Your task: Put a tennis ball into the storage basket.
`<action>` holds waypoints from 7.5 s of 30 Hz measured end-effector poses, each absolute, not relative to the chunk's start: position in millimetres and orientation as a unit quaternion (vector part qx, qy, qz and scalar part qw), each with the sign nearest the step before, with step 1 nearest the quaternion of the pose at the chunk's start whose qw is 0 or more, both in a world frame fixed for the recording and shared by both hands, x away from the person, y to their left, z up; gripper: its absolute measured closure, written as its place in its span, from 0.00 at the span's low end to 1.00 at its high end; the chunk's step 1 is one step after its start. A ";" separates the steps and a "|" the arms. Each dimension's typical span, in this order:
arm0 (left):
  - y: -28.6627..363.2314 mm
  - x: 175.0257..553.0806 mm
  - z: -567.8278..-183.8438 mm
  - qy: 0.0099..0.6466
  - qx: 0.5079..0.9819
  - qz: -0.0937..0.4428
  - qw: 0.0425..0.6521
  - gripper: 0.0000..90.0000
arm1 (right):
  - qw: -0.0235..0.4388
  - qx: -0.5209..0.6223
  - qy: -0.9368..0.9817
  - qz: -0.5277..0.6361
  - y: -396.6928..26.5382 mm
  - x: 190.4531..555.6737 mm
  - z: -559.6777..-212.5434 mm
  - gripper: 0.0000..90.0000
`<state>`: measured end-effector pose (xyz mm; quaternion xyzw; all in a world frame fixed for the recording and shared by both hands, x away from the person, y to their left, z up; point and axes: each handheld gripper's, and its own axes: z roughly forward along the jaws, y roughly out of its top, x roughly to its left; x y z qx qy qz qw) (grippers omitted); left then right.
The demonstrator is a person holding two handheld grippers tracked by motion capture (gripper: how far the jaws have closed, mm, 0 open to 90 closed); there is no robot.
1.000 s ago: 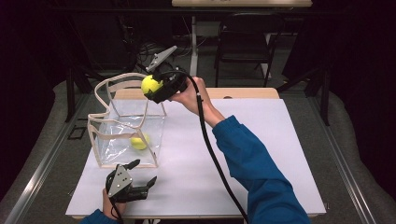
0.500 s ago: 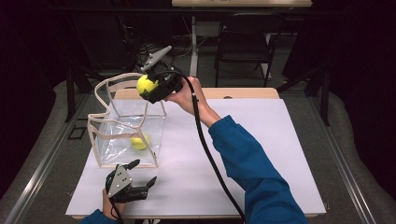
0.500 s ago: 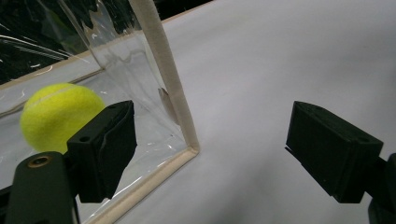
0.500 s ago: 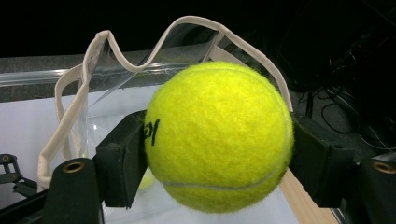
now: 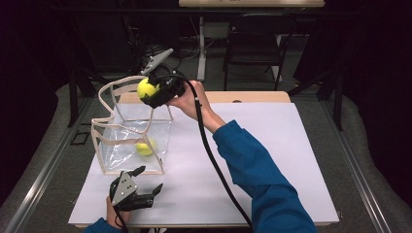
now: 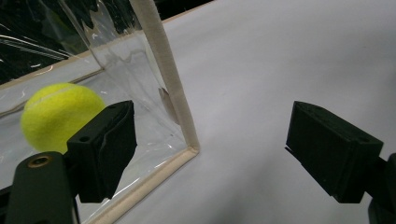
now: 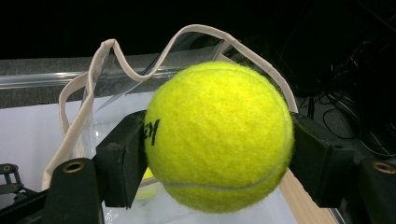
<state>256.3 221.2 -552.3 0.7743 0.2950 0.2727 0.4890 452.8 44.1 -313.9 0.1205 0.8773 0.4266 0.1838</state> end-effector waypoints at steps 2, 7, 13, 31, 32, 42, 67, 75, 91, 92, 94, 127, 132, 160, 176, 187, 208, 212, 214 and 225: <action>221.0 256.3 -552.2 0.295 0.775 0.273 0.488 0.18 | 0.184 0.119 0.878 0.426 45.3 452.2 -314.3 0.29; 221.3 256.3 -552.3 0.295 0.774 0.272 0.489 0.18 | 0.182 0.116 0.878 0.426 49.0 451.5 -316.0 0.29; 221.5 256.2 -552.3 0.295 0.774 0.273 0.488 0.18 | 0.180 0.115 0.879 0.426 53.0 451.2 -318.2 0.29; 221.8 256.2 -552.3 0.298 0.773 0.272 0.490 0.18 | 0.173 0.109 0.883 0.422 66.5 451.8 -327.9 0.29; 221.9 256.2 -552.3 0.298 0.773 0.272 0.490 0.18 | 0.171 0.109 0.884 0.421 67.3 451.6 -328.1 0.29; 222.2 256.1 -552.2 0.298 0.773 0.271 0.490 0.18 | 0.166 0.109 0.887 0.418 73.3 451.9 -332.7 0.29; 222.8 255.9 -551.9 0.297 0.773 0.271 0.490 0.18 | 0.147 0.110 0.901 0.394 88.2 449.6 -350.5 0.29; 222.8 255.9 -551.9 0.297 0.773 0.271 0.491 0.18 | 0.136 0.108 0.905 0.388 91.5 449.1 -355.2 0.29; 222.7 256.0 -552.0 0.298 0.773 0.271 0.490 0.18 | 0.135 0.123 0.888 0.422 69.4 448.8 -344.3 0.05; 222.6 256.2 -552.0 0.297 0.773 0.271 0.490 0.18 | 0.136 0.125 0.886 0.425 65.9 448.7 -342.9 0.04; 222.1 256.1 -552.2 0.299 0.773 0.271 0.490 0.18 | 0.135 0.129 0.884 0.429 59.0 449.1 -340.9 0.02; 219.0 255.0 -551.7 0.296 0.775 0.277 0.485 0.18 | 0.147 0.163 0.888 0.404 -21.3 437.0 -366.4 0.00; 218.6 255.2 -552.1 0.292 0.778 0.275 0.484 0.18 | 0.147 0.173 0.889 0.398 -35.0 435.7 -373.1 0.00; 219.9 255.7 -552.4 0.293 0.777 0.276 0.484 0.18 | 0.142 0.192 0.900 0.365 -85.4 414.6 -414.2 0.00; 219.3 255.6 -552.6 0.295 0.777 0.277 0.482 0.18 | 0.154 0.218 0.894 0.359 -117.3 395.9 -442.7 0.00; 218.2 255.5 -552.8 0.294 0.778 0.277 0.482 0.18 | 0.155 0.235 0.888 0.364 -141.2 379.3 -461.3 0.00; 218.2 254.7 -552.0 0.294 0.776 0.278 0.483 0.18 | 0.151 0.264 0.886 0.350 -174.5 345.4 -495.6 0.00; 217.4 255.3 -552.4 0.294 0.777 0.277 0.483 0.18 | 0.155 0.266 0.884 0.351 -183.5 339.6 -501.0 0.00; 217.3 255.3 -552.5 0.295 0.777 0.277 0.483 0.18 | 0.160 0.267 0.882 0.353 -188.4 336.5 -503.7 0.00; 217.3 255.3 -552.7 0.295 0.776 0.278 0.483 0.18 | 0.179 0.277 0.873 0.359 -216.6 318.8 -519.9 0.00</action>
